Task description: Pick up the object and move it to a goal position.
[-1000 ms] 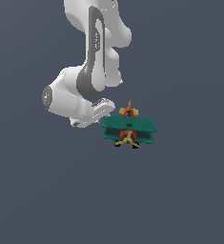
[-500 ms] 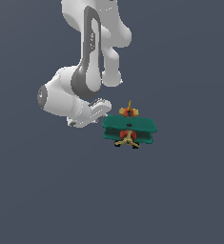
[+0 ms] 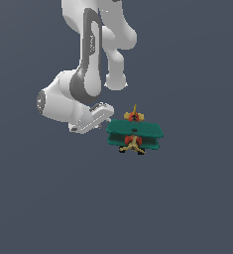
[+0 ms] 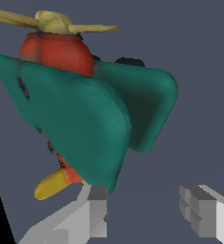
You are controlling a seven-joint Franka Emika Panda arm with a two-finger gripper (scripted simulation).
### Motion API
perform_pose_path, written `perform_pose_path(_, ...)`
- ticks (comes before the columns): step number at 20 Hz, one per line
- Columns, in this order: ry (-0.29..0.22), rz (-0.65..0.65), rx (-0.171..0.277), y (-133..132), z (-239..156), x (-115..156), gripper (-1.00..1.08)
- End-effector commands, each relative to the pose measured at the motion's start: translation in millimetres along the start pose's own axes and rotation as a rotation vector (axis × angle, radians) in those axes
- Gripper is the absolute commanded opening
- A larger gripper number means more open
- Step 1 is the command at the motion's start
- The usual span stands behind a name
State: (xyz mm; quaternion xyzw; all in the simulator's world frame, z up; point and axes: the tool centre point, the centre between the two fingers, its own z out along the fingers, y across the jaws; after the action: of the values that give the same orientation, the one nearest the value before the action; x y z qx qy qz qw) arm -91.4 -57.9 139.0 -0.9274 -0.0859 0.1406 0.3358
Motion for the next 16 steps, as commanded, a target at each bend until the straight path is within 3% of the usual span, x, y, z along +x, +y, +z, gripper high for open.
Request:
perform_pose_path(1, -0.001, -0.009, 0.019, 0, 4, 1, 0.28)
perform_pose_path(7, 0.011, -0.043, 0.086, 1, 9, 3, 0.28)
perform_pose_path(16, 0.056, -0.117, 0.227, 1, 15, 7, 0.28)
